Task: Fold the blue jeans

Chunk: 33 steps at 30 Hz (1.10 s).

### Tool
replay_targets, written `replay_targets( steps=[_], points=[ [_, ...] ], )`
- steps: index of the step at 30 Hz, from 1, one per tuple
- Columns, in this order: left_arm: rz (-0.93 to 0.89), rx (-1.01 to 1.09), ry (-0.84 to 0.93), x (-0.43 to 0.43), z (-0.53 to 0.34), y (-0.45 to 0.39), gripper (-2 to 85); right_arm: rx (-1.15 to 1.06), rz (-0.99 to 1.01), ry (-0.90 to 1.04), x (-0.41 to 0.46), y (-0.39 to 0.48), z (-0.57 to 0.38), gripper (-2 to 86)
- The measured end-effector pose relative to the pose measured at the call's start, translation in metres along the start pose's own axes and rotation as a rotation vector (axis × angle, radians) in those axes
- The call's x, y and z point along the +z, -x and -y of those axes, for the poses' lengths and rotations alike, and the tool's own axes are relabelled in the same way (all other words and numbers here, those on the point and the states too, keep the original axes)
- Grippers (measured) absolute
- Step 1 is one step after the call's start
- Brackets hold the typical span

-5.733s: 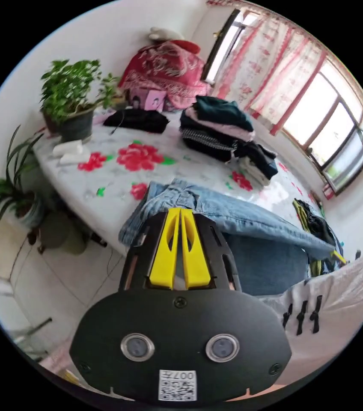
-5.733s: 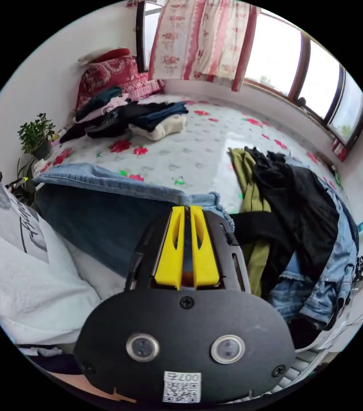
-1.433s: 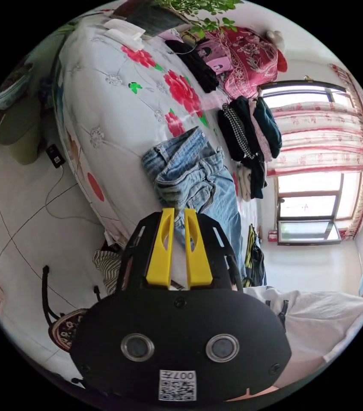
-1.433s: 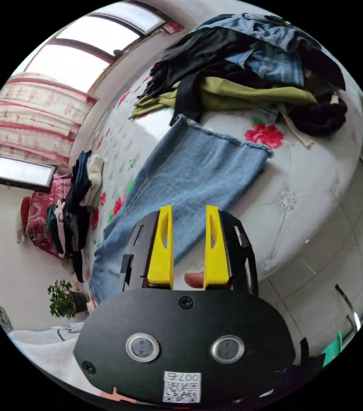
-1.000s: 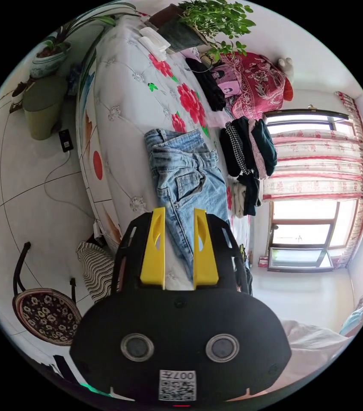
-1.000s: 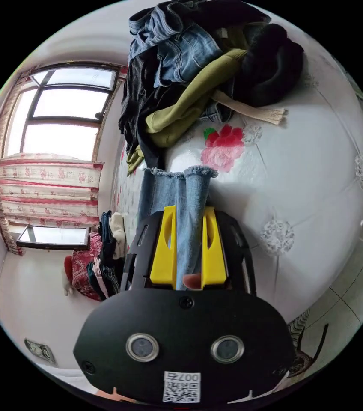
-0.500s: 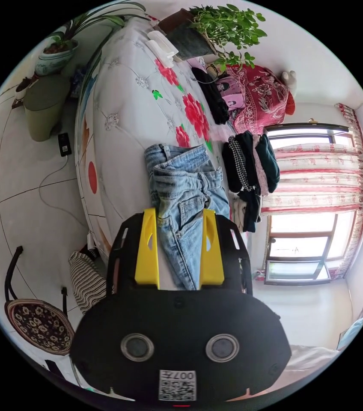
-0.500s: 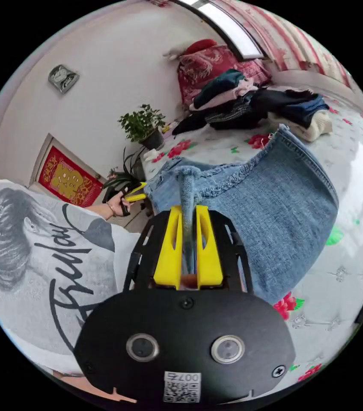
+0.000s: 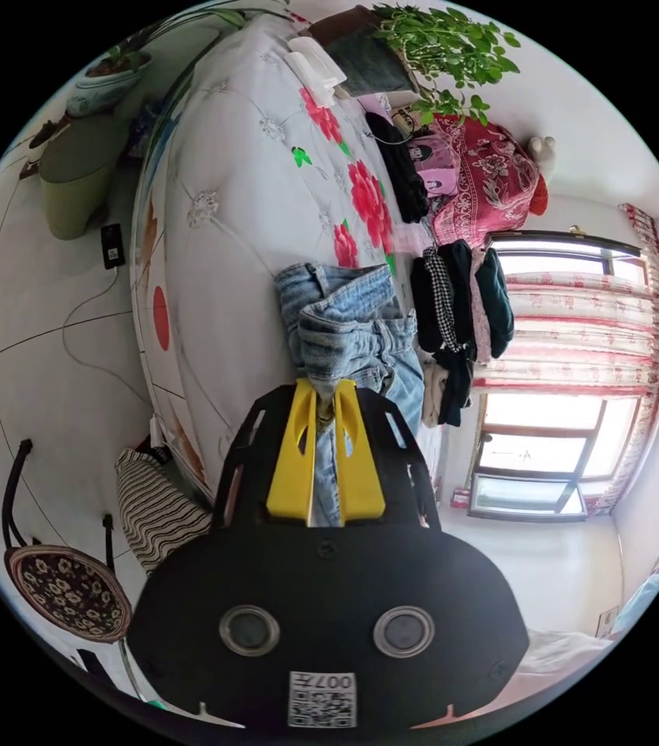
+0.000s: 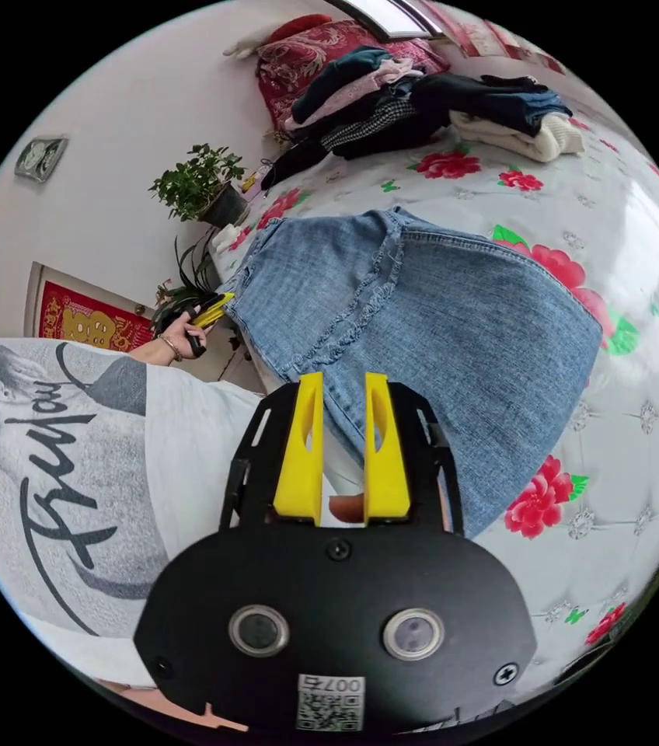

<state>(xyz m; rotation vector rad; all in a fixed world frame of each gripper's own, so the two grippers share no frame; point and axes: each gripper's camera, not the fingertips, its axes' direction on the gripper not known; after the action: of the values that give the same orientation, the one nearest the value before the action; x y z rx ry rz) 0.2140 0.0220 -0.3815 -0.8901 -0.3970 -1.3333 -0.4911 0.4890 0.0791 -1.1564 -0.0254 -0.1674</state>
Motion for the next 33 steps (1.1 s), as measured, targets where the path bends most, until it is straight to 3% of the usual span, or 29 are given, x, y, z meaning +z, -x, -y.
replay_targets(
  steps=[6,9,12,14,17,20,22,24,29,33],
  points=[
    [-0.106,0.308,0.018,-0.014,-0.009,-0.05,0.1,0.134,0.055,-0.141,-0.04,-0.021,-0.022,6.6],
    [-0.182,0.631,0.102,-0.01,-0.033,-0.127,-0.2,0.179,0.053,-0.219,-0.069,-0.034,-0.034,7.1],
    [-0.254,1.045,0.271,0.01,-0.1,-0.219,-0.3,0.25,0.061,-0.328,-0.102,-0.052,-0.052,7.6],
    [-0.362,1.368,0.476,0.031,-0.184,-0.27,0.1,0.3,0.073,-0.403,-0.122,-0.066,-0.066,7.8],
    [-0.502,1.558,0.803,0.082,-0.284,-0.282,1.2,0.395,0.098,-0.518,-0.147,-0.089,-0.094,8.2],
    [-0.485,1.5,1.14,0.161,-0.351,-0.245,3.1,0.483,0.147,-0.594,-0.159,-0.112,-0.12,8.8],
    [-0.438,1.408,1.223,0.193,-0.362,-0.22,3.7,0.539,0.207,-0.623,-0.163,-0.127,-0.135,9.6],
    [-0.399,1.355,1.173,0.201,-0.352,-0.199,4.3,0.57,0.225,-0.632,-0.165,-0.135,-0.145,10.3],
    [-0.088,1.074,0.888,0.207,-0.253,-0.113,8.3,0.658,0.222,-0.58,-0.161,-0.158,-0.162,11.9],
    [0.046,0.84,0.818,0.222,-0.196,-0.033,13.0,0.74,0.232,-0.497,-0.148,-0.182,-0.164,12.2]
  ],
)
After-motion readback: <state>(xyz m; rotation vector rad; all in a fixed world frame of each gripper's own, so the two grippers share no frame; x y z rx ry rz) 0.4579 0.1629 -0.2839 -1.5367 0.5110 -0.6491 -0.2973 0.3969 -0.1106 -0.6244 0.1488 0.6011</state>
